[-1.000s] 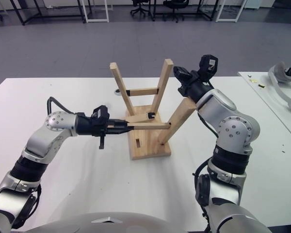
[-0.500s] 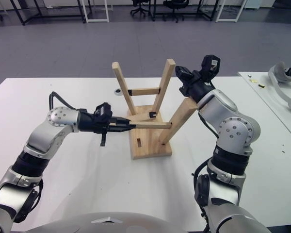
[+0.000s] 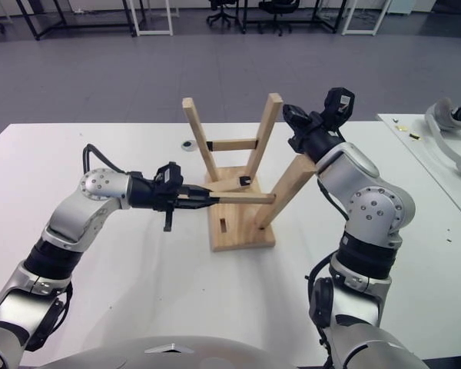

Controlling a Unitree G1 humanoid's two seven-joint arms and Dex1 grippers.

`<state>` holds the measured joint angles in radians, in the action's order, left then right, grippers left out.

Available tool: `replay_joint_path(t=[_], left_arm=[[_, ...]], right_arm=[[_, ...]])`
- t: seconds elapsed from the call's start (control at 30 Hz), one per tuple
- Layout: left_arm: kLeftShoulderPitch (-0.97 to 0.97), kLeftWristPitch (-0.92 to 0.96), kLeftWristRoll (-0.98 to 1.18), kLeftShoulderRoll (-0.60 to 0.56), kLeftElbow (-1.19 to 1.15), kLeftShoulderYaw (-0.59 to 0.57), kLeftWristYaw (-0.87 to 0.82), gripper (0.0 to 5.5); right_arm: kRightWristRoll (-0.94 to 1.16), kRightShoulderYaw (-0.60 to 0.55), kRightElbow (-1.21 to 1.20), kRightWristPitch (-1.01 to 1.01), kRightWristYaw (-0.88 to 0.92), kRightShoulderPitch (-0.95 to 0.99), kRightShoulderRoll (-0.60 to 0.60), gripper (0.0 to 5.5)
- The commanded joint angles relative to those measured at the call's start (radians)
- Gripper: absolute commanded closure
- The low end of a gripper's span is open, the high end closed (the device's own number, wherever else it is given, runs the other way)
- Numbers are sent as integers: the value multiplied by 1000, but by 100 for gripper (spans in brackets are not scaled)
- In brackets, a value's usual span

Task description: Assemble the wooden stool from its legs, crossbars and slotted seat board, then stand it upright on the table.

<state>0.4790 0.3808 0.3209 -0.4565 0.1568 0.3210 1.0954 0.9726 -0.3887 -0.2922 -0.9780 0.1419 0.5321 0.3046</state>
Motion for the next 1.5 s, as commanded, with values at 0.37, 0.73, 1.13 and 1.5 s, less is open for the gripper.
replay_joint_path(t=[0.37,0.73,1.13,1.5], left_arm=[[70,-1,-1,69,-4,67,31,509],[79,38,4,72,8,70,20,509],[71,49,18,25,30,-17,3,271],[172,91,125,-96,-153,-230,22,271]], right_arm=[[5,32,-8,-9,1,-6,-27,550],[-3,31,-8,-6,-5,-5,-33,550],[-8,28,-9,0,-5,-12,-42,550],[-3,19,-21,6,7,-27,-47,550]])
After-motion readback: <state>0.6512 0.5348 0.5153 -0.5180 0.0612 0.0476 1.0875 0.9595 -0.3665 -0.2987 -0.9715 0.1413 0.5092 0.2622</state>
